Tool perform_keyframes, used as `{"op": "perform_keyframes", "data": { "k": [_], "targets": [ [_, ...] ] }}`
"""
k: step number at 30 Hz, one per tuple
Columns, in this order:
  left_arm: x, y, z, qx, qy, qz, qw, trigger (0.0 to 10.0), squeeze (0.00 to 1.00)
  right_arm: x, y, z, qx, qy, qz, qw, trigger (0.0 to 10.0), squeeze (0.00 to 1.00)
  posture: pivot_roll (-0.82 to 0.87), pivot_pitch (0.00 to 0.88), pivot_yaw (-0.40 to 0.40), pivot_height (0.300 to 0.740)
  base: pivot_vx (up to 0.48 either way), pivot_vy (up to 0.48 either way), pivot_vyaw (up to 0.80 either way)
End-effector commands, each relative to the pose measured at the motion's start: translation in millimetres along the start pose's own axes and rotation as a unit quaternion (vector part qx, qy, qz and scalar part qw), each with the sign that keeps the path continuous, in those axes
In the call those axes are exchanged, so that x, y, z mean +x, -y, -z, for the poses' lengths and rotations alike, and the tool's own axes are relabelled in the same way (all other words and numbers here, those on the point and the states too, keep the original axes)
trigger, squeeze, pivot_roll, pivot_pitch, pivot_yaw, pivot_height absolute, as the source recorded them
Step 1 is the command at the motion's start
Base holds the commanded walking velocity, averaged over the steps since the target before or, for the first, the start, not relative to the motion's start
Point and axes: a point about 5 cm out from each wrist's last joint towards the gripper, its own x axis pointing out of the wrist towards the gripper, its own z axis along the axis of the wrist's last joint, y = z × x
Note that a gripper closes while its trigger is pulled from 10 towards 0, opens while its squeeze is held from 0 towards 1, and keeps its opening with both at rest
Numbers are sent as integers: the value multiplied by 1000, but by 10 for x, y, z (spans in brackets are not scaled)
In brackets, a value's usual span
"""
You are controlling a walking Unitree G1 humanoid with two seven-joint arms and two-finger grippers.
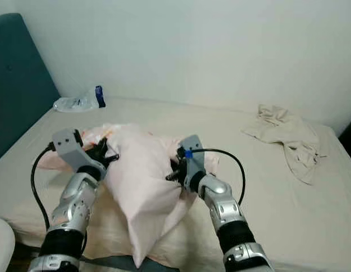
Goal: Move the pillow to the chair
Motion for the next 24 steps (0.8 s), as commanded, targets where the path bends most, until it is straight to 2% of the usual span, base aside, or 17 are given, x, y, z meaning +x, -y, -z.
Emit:
{"op": "perform_keyframes", "data": {
  "k": [1,8,12,15,24],
  "targets": [
    [27,245,45,18,1,47,999,10000,0,118,-150,-122,-7,31,-37,999,10000,0,20,0,-25,739,0,0,788],
    [4,302,102,25,-8,65,998,10000,0,117,-147,-117,-5,33,-34,999,10000,0,15,0,-19,739,0,0,788],
    [-10,352,147,56,-22,83,995,10000,0,114,-137,-114,-4,34,-32,999,10000,0,14,0,-18,739,0,-392,788],
    [1,347,163,40,-24,69,997,10000,0,112,-132,-111,-4,35,-32,999,10000,0,15,0,-20,739,0,-414,788],
    [7,396,206,34,-33,73,996,10000,0,119,-142,-100,-3,34,-33,999,10000,0,14,0,-18,739,0,0,788]
  ]
}}
